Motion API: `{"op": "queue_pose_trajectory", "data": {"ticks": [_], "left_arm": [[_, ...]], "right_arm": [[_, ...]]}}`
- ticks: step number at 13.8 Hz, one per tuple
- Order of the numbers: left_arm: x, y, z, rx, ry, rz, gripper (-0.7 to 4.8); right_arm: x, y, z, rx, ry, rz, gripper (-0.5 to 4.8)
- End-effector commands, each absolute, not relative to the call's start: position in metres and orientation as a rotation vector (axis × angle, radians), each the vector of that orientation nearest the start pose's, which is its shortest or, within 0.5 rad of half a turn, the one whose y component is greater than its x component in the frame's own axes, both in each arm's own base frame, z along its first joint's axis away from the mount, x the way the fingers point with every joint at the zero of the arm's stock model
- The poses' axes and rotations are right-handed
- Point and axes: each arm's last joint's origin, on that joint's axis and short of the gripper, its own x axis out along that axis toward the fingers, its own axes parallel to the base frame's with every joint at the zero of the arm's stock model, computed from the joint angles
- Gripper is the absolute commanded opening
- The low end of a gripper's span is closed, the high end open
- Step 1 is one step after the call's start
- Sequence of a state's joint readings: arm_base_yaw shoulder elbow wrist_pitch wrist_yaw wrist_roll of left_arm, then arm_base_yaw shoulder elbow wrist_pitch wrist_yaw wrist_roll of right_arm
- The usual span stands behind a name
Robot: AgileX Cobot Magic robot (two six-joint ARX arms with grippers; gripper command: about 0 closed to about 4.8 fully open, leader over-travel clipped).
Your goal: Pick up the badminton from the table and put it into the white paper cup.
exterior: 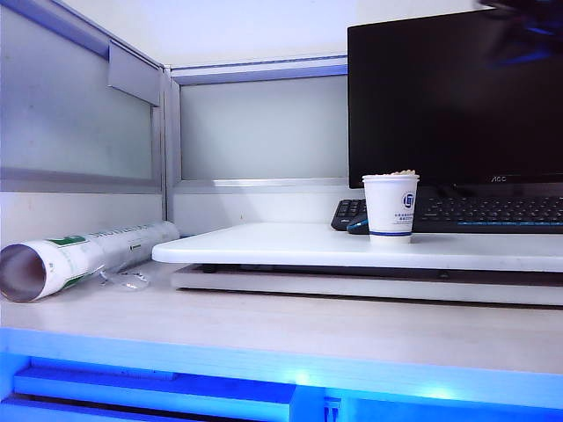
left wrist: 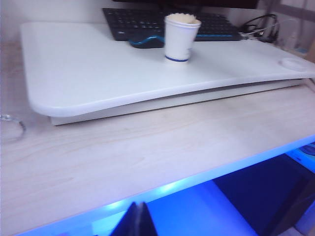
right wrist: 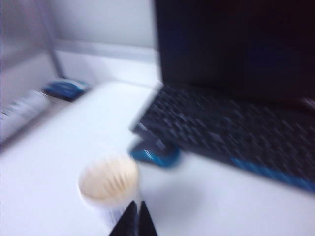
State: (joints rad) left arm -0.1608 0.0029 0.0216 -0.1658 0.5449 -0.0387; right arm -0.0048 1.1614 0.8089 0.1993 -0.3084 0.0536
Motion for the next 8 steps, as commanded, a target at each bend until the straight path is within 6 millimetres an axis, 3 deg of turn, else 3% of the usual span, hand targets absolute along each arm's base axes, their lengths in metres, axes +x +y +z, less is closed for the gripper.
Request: {"op": "queue_pose_trajectory", "data": {"ticks": [1, 8], "left_arm": [[0.088, -0.028, 0.154, -0.028, 0.166, -0.656, -0.05], [0.092, -0.023, 0.154, 0.072, 0.140, -0.456, -0.05]], "right_arm": [[0.224, 0.002, 0.293, 0.065, 0.115, 0.245, -0.06], [0.156, 0.002, 0.260, 0.102, 0.080, 0.173, -0.06]]}}
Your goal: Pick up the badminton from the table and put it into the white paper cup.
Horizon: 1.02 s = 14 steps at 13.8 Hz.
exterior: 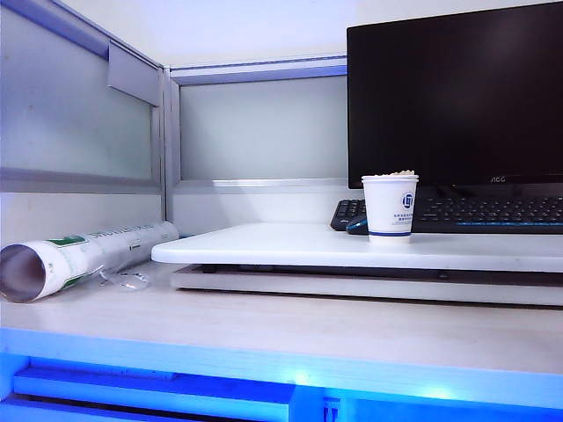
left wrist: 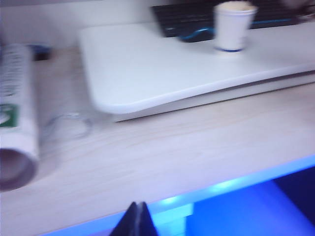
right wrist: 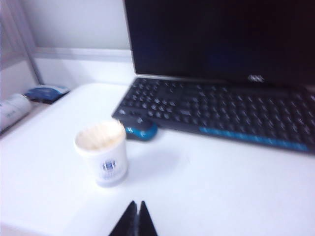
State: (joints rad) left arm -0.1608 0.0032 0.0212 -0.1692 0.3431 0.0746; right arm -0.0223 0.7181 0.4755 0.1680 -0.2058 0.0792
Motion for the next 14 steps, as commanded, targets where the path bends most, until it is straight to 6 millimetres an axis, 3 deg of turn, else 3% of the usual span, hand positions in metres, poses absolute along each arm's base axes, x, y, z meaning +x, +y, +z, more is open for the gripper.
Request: {"op": "queue_pose_trajectory", "data": {"ticks": [1, 6, 9, 14], "left_arm": [[0.092, -0.022, 0.154, 0.101, 0.135, -0.430, -0.05], [0.094, -0.017, 0.153, 0.155, 0.143, -0.223, -0.05], [0.094, -0.016, 0.153, 0.188, 0.143, -0.211, -0.05], [0.095, -0.016, 0.148, 0.222, 0.163, -0.191, -0.05]], "right_arm": [[0.149, 0.002, 0.253, 0.121, 0.078, 0.166, -0.06], [0.122, 0.002, 0.208, 0.135, 0.101, 0.126, -0.06], [0.115, 0.002, 0.182, 0.137, 0.117, 0.126, -0.06], [0.108, 0.002, 0.159, 0.138, 0.144, 0.124, -0.06]]}}
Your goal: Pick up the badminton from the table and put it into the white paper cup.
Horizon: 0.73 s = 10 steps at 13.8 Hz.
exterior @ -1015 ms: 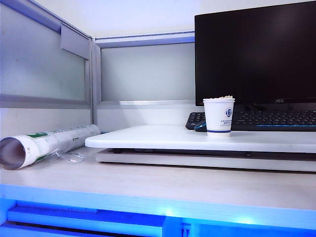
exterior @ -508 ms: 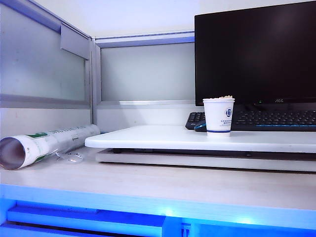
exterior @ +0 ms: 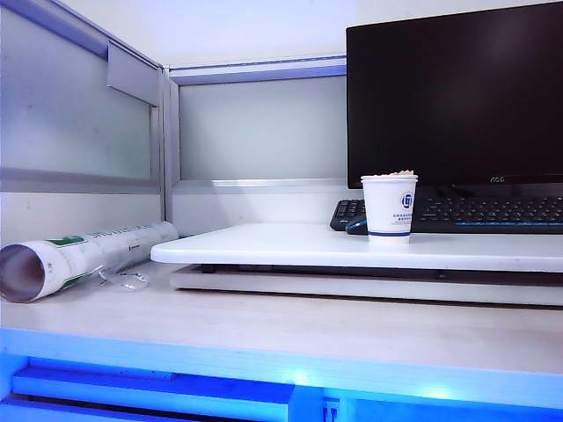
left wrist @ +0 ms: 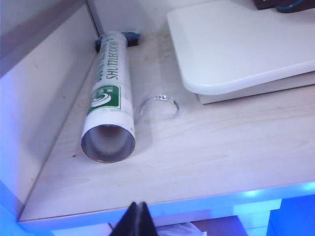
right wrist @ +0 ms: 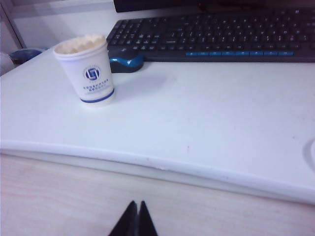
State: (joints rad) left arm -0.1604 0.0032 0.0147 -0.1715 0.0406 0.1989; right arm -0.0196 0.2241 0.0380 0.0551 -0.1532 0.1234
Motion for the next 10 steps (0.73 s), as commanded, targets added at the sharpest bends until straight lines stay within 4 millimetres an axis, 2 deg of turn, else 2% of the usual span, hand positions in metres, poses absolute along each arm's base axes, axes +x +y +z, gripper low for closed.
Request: {"op": "queue_pose_trajectory", "data": {"ticks": [1, 10], "left_arm": [[0.0946, -0.0156, 0.1477, 0.222, 0.163, -0.191, -0.05], [0.0946, -0.0159, 0.1480, 0.214, 0.160, -0.199, -0.04]], "right_arm": [[0.1072, 0.0024, 0.1567, 0.138, 0.145, 0.124, -0.06], [0.0991, 0.0005, 0.1480, 0.066, 0.198, 0.059, -0.06]]}}
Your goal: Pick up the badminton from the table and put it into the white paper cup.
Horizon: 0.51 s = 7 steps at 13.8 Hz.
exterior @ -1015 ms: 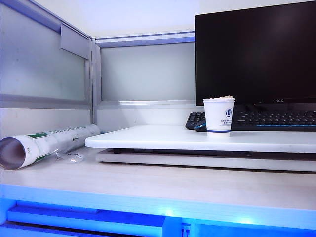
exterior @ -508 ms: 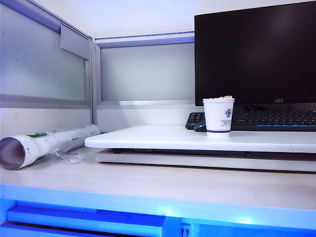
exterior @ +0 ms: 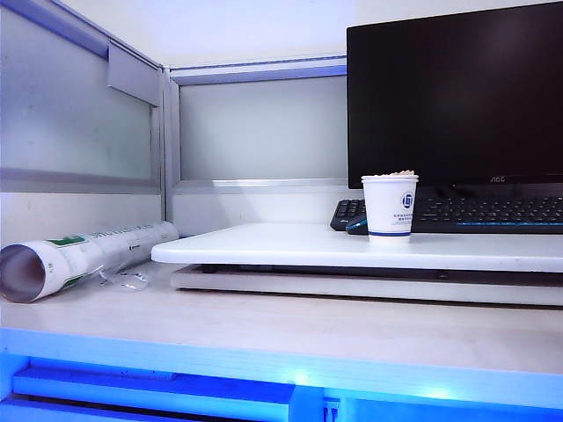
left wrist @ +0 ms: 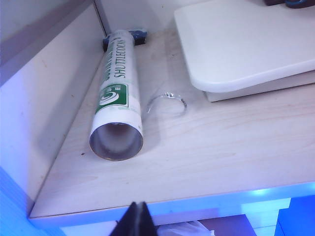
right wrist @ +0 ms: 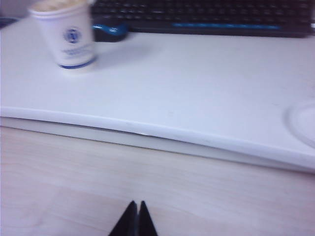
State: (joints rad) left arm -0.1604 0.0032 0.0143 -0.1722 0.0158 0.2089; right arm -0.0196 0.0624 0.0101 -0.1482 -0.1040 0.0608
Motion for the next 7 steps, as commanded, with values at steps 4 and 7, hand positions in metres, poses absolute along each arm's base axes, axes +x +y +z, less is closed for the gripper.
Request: {"op": "queue_pose_trajectory", "data": {"ticks": [4, 7], "left_arm": [[0.0946, -0.0159, 0.1480, 0.214, 0.160, -0.198, -0.04], [0.0946, -0.0159, 0.1480, 0.214, 0.160, -0.199, -0.04]], "right_arm": [[0.0989, 0.0011, 0.1473, 0.071, 0.207, 0.080, -0.05], [0.0989, 0.0011, 0.1472, 0.070, 0.207, 0.080, -0.06]]}}
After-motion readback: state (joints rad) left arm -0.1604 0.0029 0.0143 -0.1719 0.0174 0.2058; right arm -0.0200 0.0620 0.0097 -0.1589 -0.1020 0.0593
